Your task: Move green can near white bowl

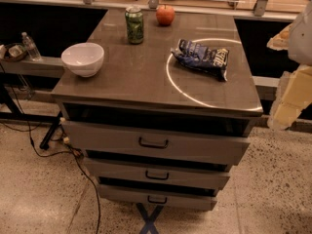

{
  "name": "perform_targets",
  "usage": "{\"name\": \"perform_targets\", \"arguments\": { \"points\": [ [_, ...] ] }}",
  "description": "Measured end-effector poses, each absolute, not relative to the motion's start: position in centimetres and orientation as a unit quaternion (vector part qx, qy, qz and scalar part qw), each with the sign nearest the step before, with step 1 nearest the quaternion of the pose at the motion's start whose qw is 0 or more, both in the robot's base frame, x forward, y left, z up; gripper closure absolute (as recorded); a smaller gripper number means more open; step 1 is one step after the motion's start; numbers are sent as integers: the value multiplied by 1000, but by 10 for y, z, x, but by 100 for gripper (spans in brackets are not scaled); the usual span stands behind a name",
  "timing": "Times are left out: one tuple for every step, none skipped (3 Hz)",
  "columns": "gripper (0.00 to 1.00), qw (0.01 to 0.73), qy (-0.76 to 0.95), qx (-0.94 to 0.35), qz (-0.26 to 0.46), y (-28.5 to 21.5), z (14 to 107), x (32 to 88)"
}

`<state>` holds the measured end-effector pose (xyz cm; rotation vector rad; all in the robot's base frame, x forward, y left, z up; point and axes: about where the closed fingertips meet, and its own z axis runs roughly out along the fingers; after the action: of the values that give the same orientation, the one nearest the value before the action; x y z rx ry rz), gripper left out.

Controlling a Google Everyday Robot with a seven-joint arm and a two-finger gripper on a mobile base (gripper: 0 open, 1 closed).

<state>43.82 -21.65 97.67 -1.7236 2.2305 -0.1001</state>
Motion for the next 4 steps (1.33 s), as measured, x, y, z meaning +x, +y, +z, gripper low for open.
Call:
{"name": "perform_targets", "arguments": {
  "points": [
    [0, 165, 777, -606, -35, -211, 977, 446],
    [0, 201, 750, -629, -30, -175, 974, 503],
    [0, 257, 717, -647, -24, -118, 980, 576],
    [0, 316, 682, -659, -17, -57, 1000, 638]
  ]
}}
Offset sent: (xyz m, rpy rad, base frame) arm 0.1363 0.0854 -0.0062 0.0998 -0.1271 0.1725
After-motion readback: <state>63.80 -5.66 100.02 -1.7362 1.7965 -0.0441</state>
